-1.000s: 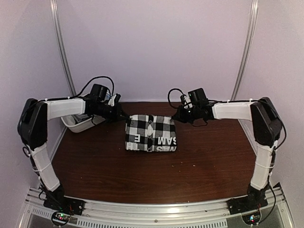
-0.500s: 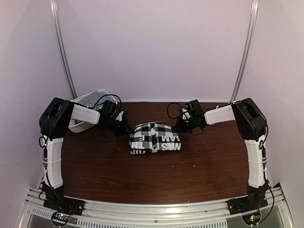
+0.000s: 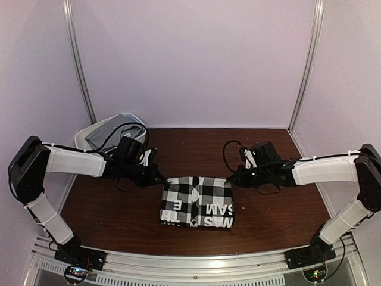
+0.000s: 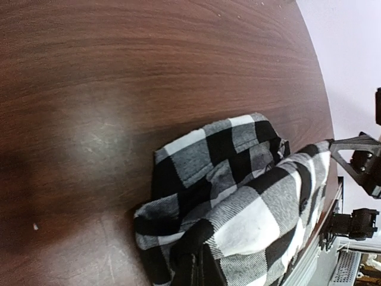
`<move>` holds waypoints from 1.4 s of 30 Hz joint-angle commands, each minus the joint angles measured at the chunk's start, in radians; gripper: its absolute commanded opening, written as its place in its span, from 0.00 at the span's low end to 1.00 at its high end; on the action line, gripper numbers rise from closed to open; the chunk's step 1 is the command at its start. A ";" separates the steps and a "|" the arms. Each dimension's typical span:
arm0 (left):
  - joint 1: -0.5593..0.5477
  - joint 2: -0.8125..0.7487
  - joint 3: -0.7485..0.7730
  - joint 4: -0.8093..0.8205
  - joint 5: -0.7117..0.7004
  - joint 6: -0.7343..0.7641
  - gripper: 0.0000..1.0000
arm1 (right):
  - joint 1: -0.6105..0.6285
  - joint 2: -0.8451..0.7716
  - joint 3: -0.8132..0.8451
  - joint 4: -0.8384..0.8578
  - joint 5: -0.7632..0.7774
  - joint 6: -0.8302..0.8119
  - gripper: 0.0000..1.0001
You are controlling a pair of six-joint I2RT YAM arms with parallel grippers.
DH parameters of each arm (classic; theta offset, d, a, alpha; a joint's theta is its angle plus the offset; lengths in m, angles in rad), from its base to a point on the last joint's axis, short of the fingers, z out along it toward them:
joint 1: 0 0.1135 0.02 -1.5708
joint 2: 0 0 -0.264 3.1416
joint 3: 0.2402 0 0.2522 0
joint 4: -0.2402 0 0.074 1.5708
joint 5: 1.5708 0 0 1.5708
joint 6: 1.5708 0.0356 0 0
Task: Fold and stack the long sleeve shirts
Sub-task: Fold the 2/3-rectangle-folded shirt at the center of the board.
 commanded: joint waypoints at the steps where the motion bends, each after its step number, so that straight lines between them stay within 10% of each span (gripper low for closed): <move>1: 0.020 -0.048 -0.045 0.000 -0.173 -0.020 0.00 | 0.016 -0.051 0.010 -0.006 0.104 0.035 0.00; 30: 0.109 0.182 0.226 -0.069 -0.139 0.102 0.01 | -0.123 0.254 0.249 -0.021 0.119 -0.073 0.02; 36: 0.133 0.153 0.276 -0.130 -0.142 0.156 0.50 | -0.129 0.244 0.339 -0.139 0.144 -0.144 0.35; 42: 0.121 0.056 0.229 -0.161 -0.134 0.156 0.56 | -0.079 0.188 0.402 -0.222 0.184 -0.192 0.49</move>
